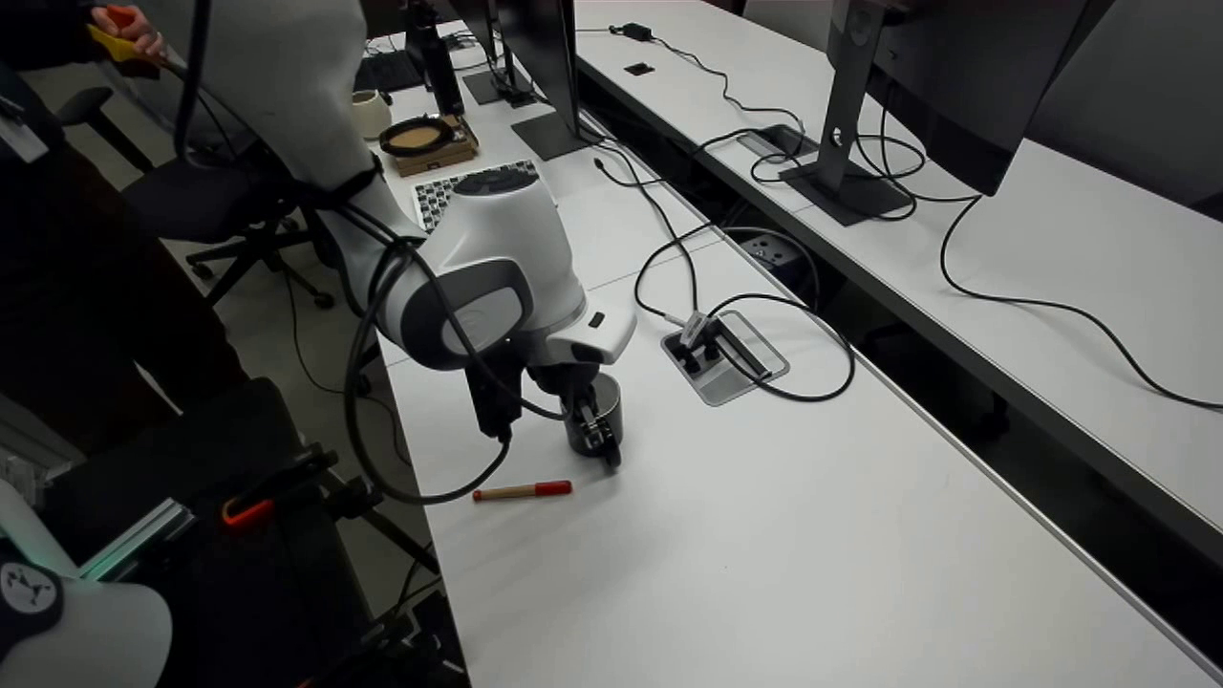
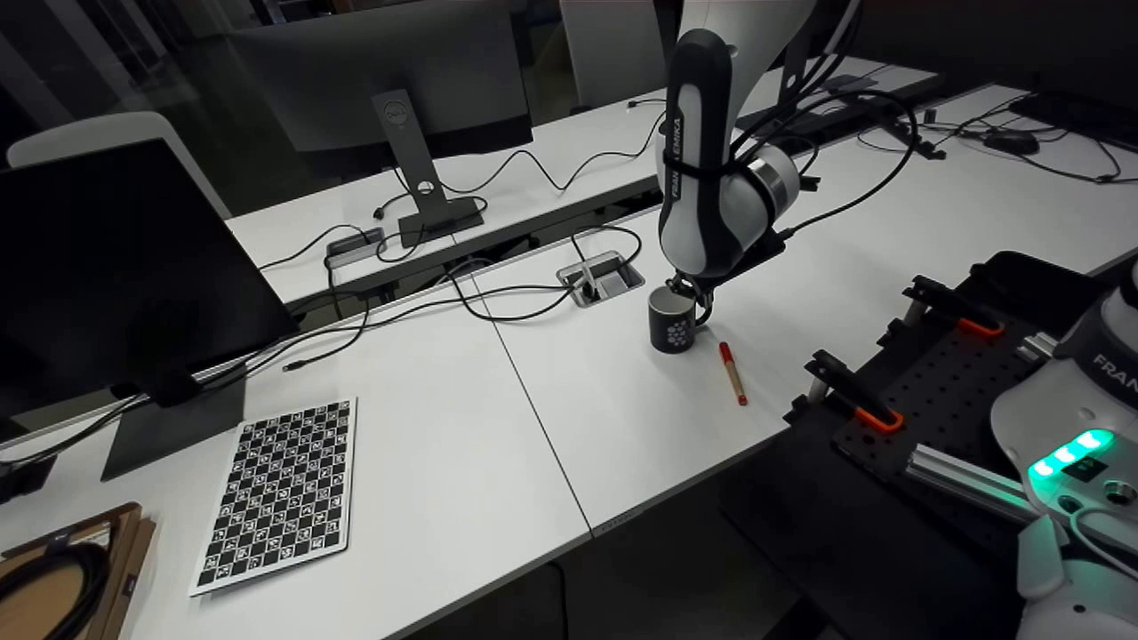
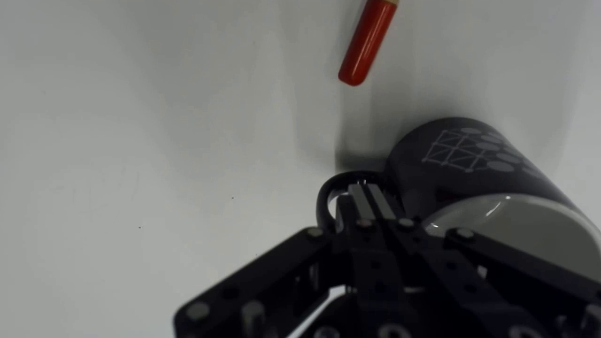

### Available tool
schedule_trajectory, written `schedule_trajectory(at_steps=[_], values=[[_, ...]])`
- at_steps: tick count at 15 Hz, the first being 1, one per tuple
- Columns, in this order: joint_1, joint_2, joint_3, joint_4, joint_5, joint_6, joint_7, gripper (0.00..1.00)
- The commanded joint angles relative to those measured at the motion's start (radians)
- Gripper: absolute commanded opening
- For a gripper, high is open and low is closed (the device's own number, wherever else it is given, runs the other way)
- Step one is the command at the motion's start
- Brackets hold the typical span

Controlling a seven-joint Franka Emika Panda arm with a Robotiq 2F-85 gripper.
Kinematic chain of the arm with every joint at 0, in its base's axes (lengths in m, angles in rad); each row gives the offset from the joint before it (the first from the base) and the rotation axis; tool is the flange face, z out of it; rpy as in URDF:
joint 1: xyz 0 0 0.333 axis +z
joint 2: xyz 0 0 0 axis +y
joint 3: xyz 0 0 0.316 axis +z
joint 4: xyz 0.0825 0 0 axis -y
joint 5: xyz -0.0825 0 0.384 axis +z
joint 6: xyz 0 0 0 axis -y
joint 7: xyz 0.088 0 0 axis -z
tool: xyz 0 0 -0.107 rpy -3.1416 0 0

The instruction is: Rotate the black cup counterclockwise so that the handle is on the right side

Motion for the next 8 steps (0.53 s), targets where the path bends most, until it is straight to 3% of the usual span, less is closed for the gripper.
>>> schedule_trajectory(at_steps=[1,8], values=[[0.011,-0.005,-0.011,0.001,0.020,-0.002,-0.013,0.00],[0.017,-0.007,-0.035,-0.005,0.020,-0.013,-0.010,0.00]])
